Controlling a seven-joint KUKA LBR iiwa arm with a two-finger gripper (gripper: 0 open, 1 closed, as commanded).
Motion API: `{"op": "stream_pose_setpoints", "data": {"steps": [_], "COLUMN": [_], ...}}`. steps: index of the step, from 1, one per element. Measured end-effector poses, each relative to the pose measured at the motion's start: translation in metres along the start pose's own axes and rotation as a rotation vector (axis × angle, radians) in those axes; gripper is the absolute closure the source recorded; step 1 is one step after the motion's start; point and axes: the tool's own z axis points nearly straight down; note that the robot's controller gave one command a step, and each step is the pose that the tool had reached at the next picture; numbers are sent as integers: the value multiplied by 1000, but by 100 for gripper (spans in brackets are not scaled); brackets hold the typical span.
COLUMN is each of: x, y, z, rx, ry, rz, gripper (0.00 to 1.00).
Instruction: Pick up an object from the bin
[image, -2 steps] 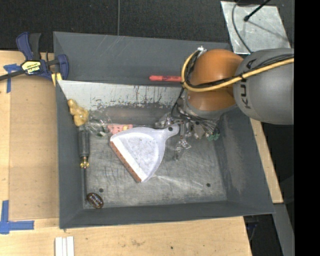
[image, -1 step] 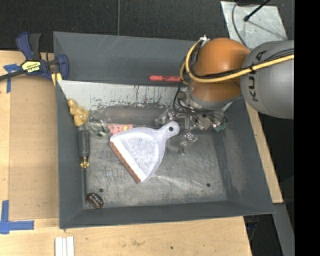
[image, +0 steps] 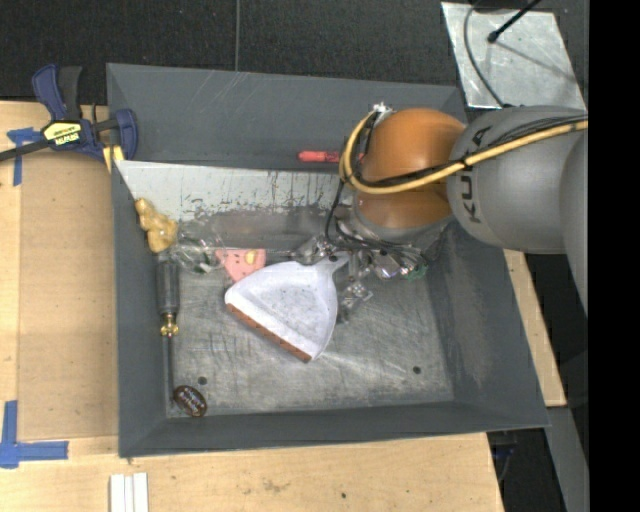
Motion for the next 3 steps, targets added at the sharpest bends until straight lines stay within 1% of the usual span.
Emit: {"op": "stream_pose_setpoints", "data": {"steps": [1,2,3], "x": [2,2,1], "y": [-18,-18,-19], "z": [9,9,-4], "rx": [2,2,-4], "ry": [-7,-6,6], "rz": [-211,-209,-206], "gripper": [100,100,100]}}
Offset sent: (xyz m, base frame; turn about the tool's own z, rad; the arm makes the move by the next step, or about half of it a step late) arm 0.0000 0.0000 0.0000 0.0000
